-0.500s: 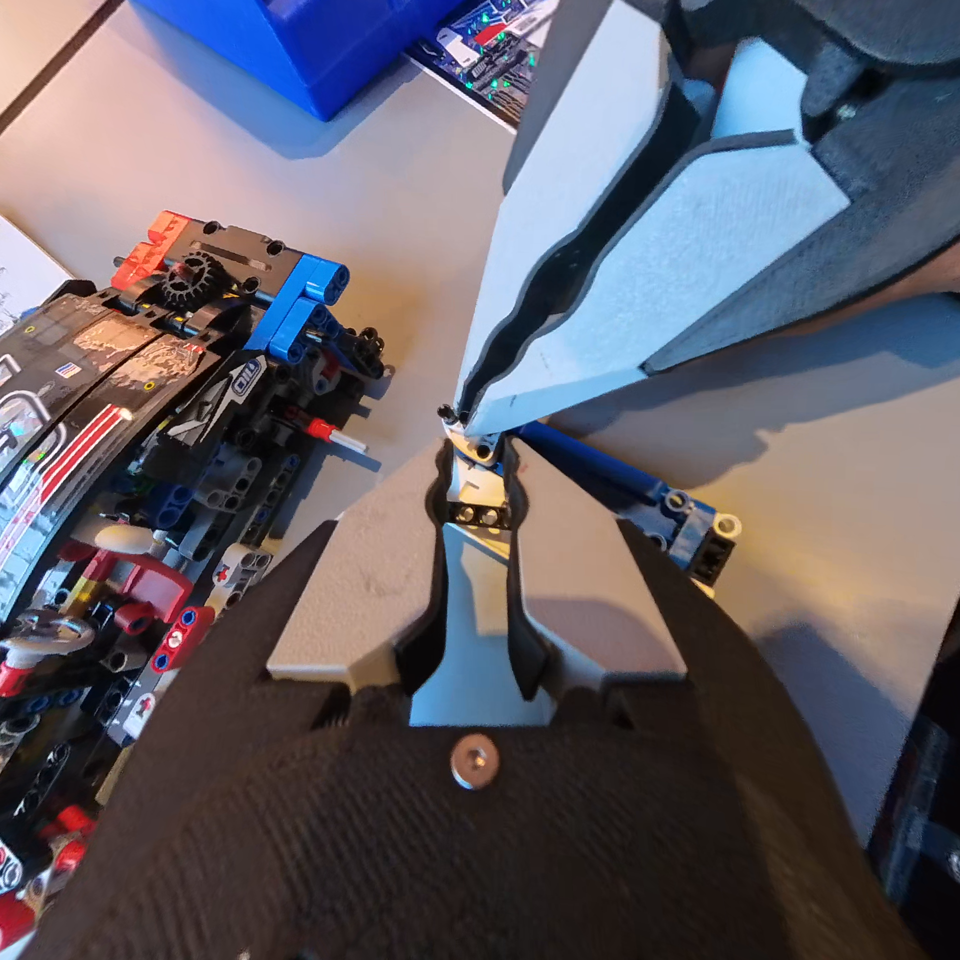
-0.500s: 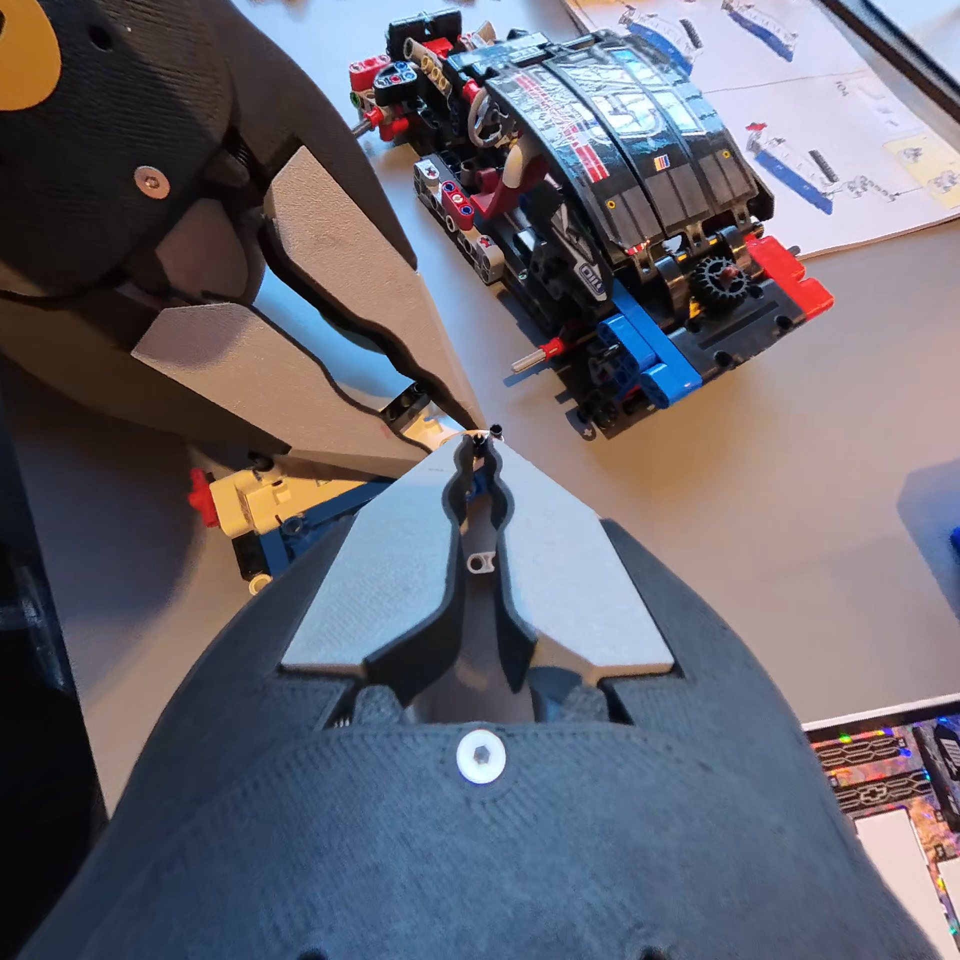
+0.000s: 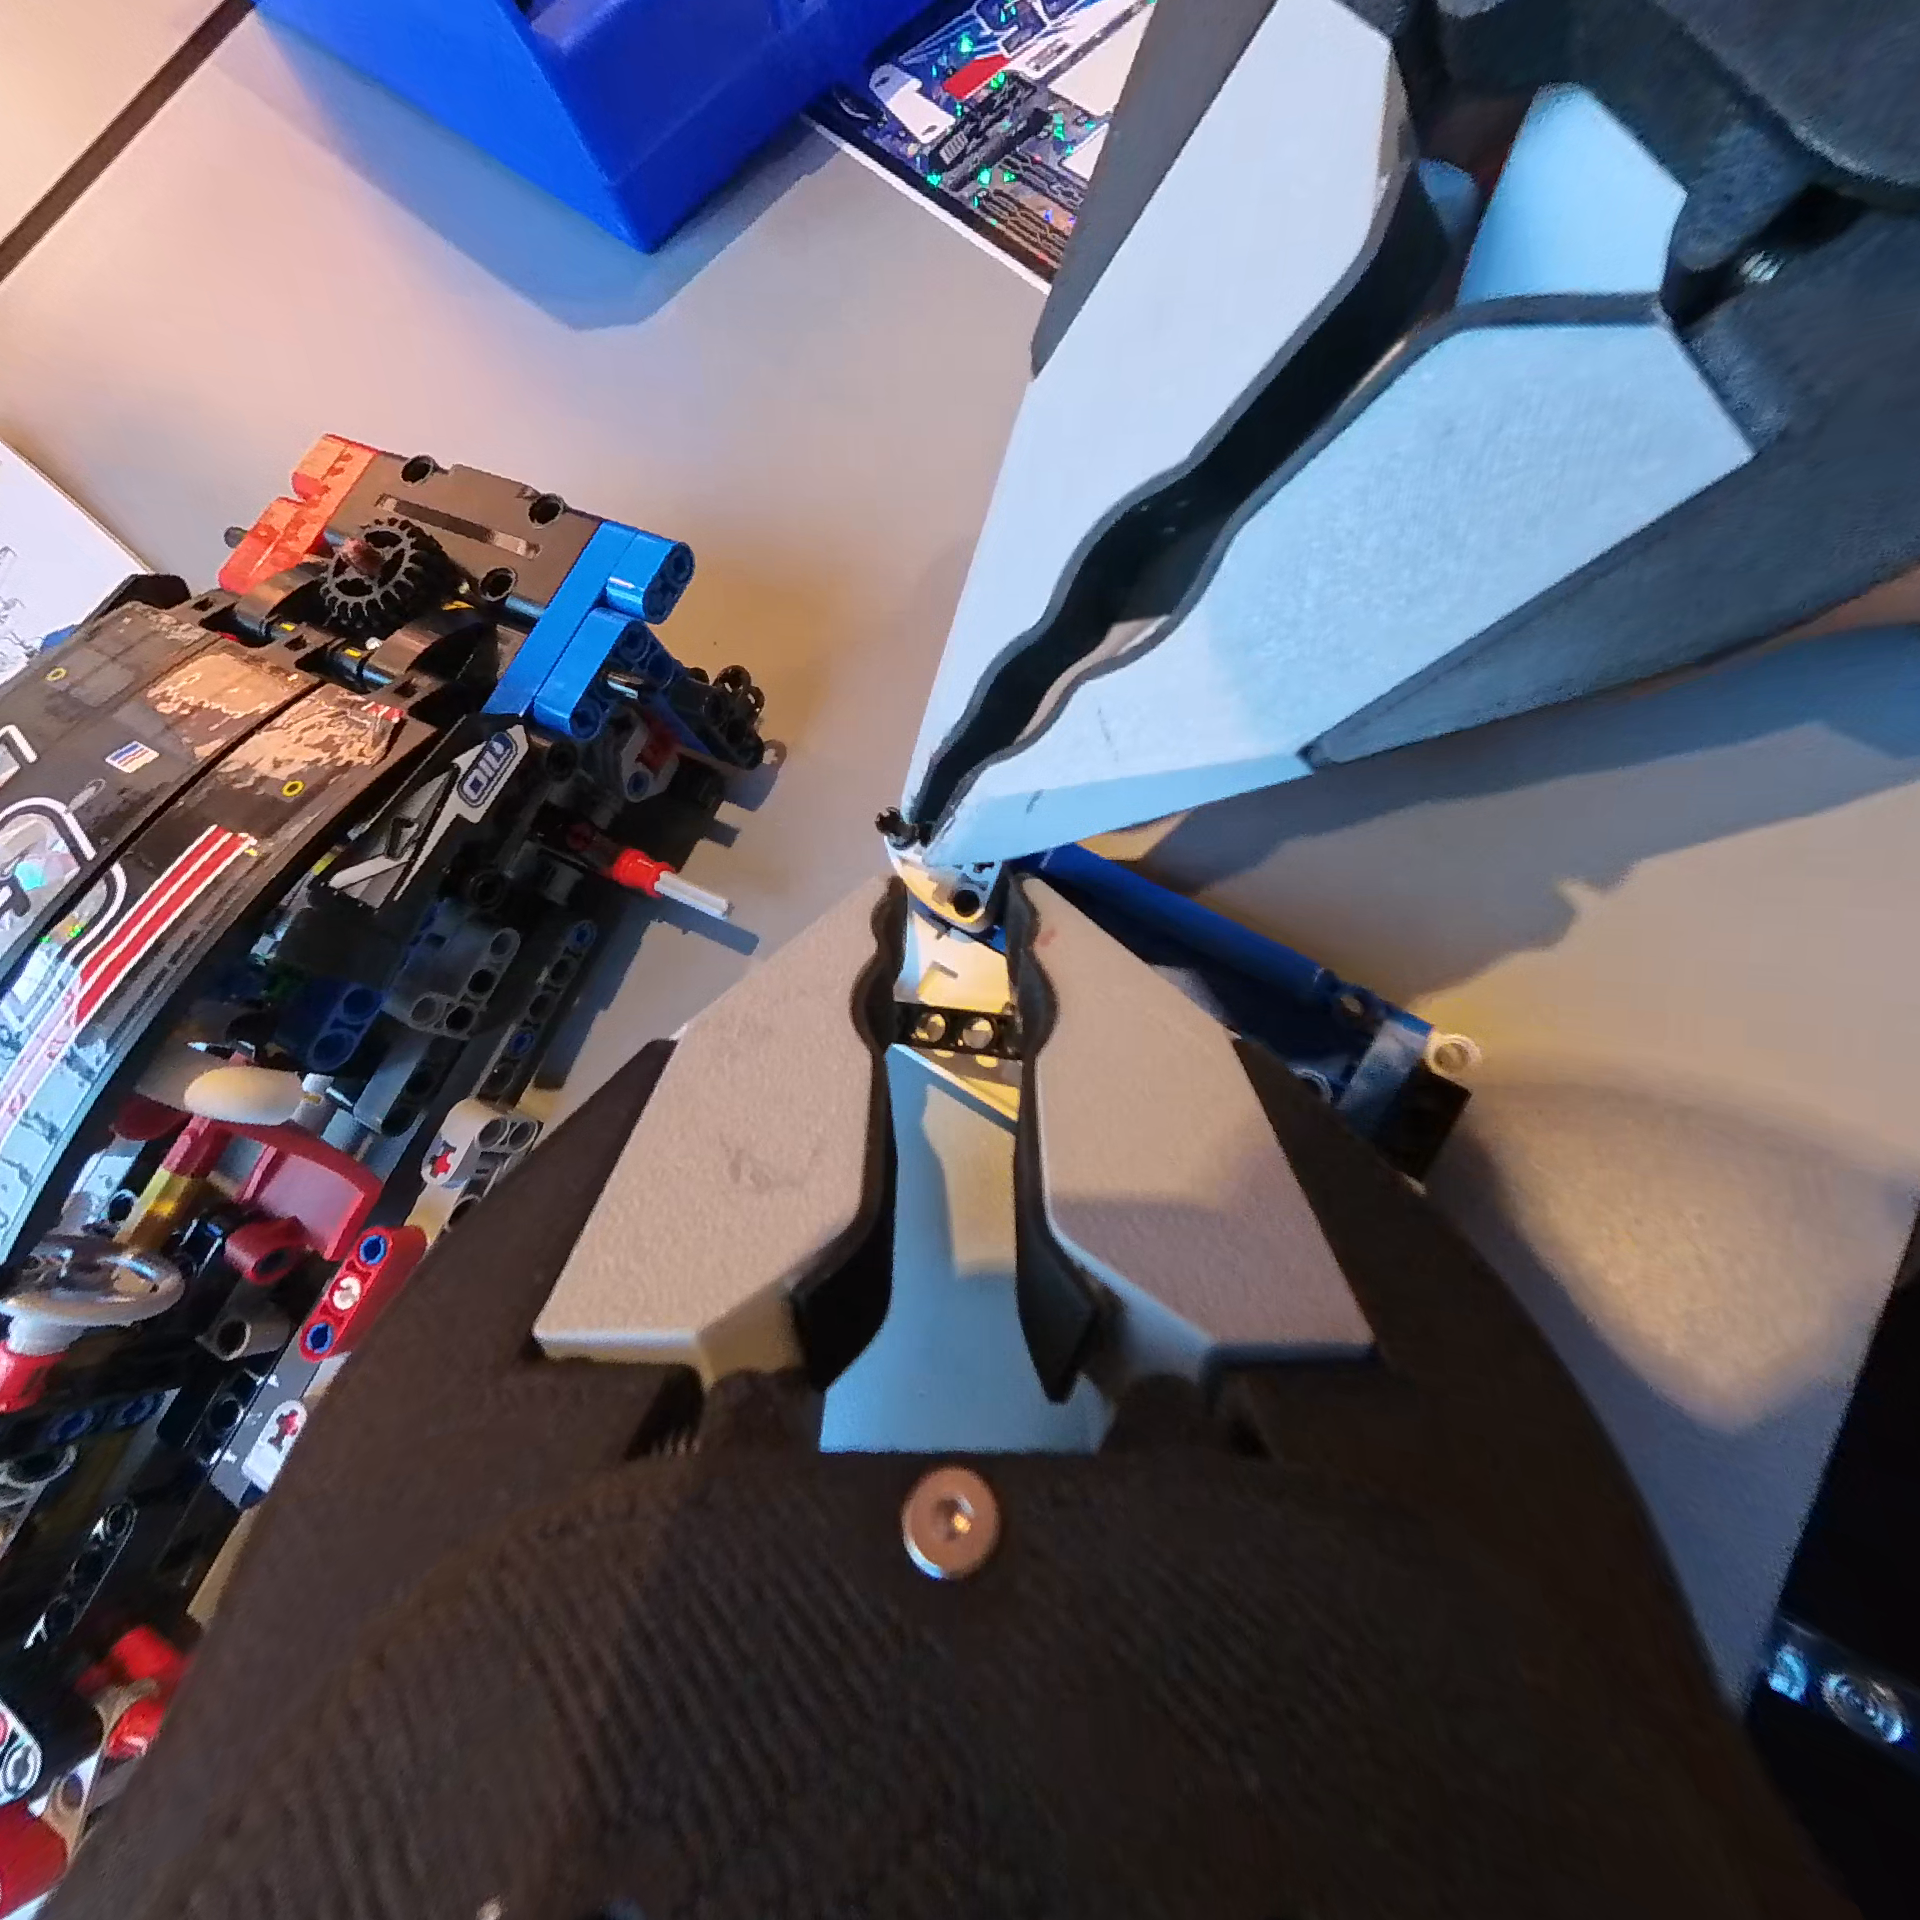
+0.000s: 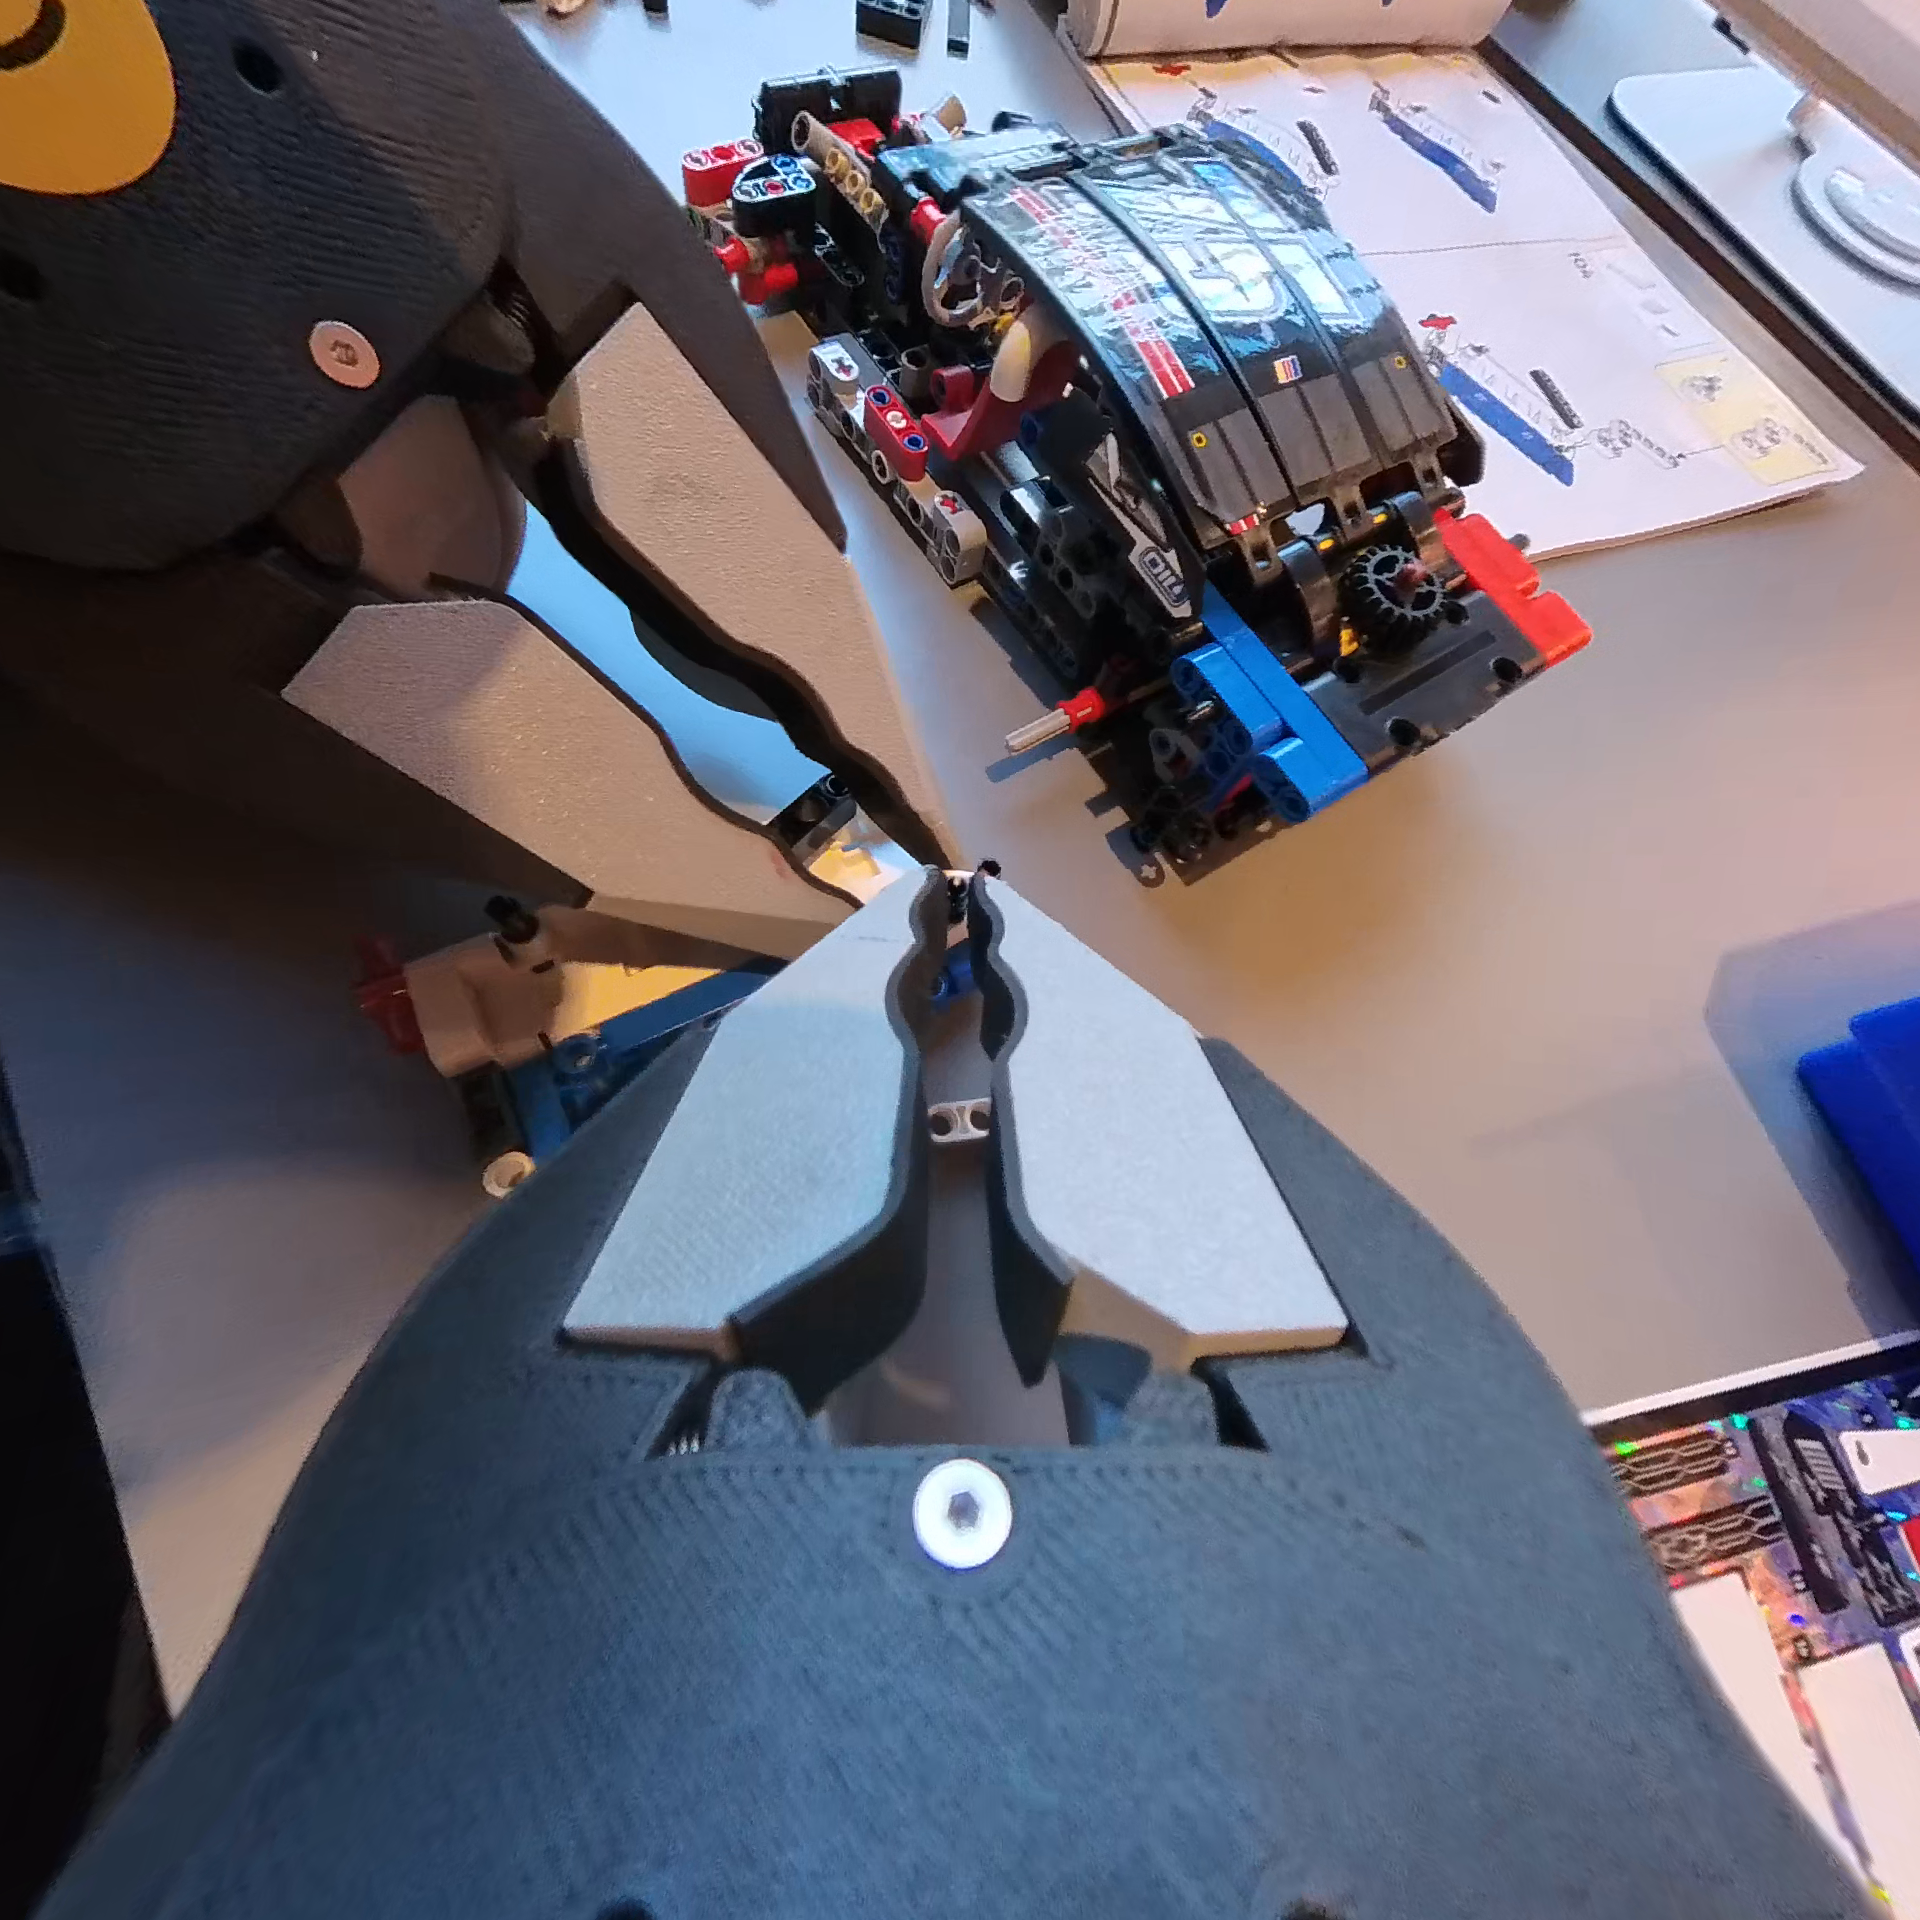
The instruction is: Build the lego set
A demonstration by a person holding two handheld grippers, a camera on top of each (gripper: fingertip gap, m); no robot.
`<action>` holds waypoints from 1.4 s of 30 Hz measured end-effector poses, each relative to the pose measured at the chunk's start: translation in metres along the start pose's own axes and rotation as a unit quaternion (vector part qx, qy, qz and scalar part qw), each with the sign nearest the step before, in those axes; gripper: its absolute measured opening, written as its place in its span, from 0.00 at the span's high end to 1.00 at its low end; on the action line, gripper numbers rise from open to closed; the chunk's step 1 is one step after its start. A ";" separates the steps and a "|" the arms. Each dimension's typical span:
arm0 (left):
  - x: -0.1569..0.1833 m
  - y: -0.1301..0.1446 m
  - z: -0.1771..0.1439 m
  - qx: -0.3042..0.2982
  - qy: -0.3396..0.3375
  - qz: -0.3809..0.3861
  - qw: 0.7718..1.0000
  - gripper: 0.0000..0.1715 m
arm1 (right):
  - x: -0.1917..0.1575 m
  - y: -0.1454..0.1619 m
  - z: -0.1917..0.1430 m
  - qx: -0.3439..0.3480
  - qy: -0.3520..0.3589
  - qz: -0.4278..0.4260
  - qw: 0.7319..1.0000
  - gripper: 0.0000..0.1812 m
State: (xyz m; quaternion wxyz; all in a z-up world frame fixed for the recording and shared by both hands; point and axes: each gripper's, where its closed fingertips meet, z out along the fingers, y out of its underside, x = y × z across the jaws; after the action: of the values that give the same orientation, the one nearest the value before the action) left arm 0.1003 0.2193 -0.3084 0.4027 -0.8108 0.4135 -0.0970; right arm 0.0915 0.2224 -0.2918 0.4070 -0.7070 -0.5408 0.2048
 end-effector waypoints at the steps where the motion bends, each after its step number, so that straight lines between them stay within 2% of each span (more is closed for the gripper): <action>1: 0.000 0.000 0.000 0.000 -0.001 0.001 1.000 0.90 | 0.000 0.000 0.000 -0.003 0.004 -0.007 1.000 1.00; 6: 0.000 0.000 0.000 -0.002 -0.013 0.013 1.000 0.90 | 0.001 0.001 0.000 -0.005 0.043 -0.061 0.997 1.00; 10: 0.000 0.000 0.000 -0.001 -0.013 0.016 1.000 0.91 | 0.000 0.001 -0.001 0.001 0.020 -0.038 0.999 1.00; 14: 0.000 0.000 0.000 -0.001 -0.013 0.016 1.000 0.91 | 0.000 0.001 0.000 -0.002 0.046 -0.075 0.996 1.00; 17: 0.000 0.000 0.000 -0.001 -0.014 0.017 1.000 0.91 | 0.000 0.002 0.000 -0.003 0.030 -0.063 0.998 1.00; 24: 0.000 0.000 0.000 -0.002 -0.015 0.017 1.000 0.91 | -0.001 0.002 0.000 -0.005 0.046 -0.086 0.995 1.00; 26: -0.001 0.001 0.000 -0.002 -0.020 0.016 1.000 0.91 | 0.000 0.000 0.002 0.004 0.044 -0.066 0.997 1.00; 28: -0.002 0.001 -0.001 -0.001 -0.015 0.020 1.000 0.91 | 0.000 0.000 0.002 0.012 0.014 -0.029 0.999 1.00; 30: 0.007 -0.001 -0.001 0.009 0.036 0.026 0.999 0.91 | -0.004 0.003 -0.005 0.014 -0.030 0.000 0.999 1.00; 32: 0.014 -0.001 -0.002 0.013 0.089 0.070 0.994 0.91 | -0.003 0.005 -0.018 0.032 -0.066 0.013 0.997 0.95; 34: 0.017 0.002 -0.005 0.012 0.130 0.111 0.985 0.91 | -0.005 0.002 -0.037 0.062 -0.119 -0.012 0.991 1.00; 36: 0.018 0.003 -0.006 0.019 0.157 0.148 0.976 0.91 | 0.002 0.004 -0.043 0.057 -0.149 -0.026 0.987 1.00; 39: 0.030 0.003 -0.011 0.044 0.211 0.202 0.955 0.91 | -0.005 0.000 -0.043 0.066 -0.225 -0.064 0.970 1.00; 42: 0.033 0.002 -0.011 0.055 0.234 0.206 0.948 0.90 | -0.014 0.007 -0.033 0.046 -0.275 -0.105 0.955 0.98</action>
State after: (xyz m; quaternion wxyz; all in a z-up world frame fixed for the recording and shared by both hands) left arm 0.1148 0.1874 -0.3086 0.3498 -0.6390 0.6481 -0.2222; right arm 0.1150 0.1976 -0.2798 0.2942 -0.5435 -0.6926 0.3721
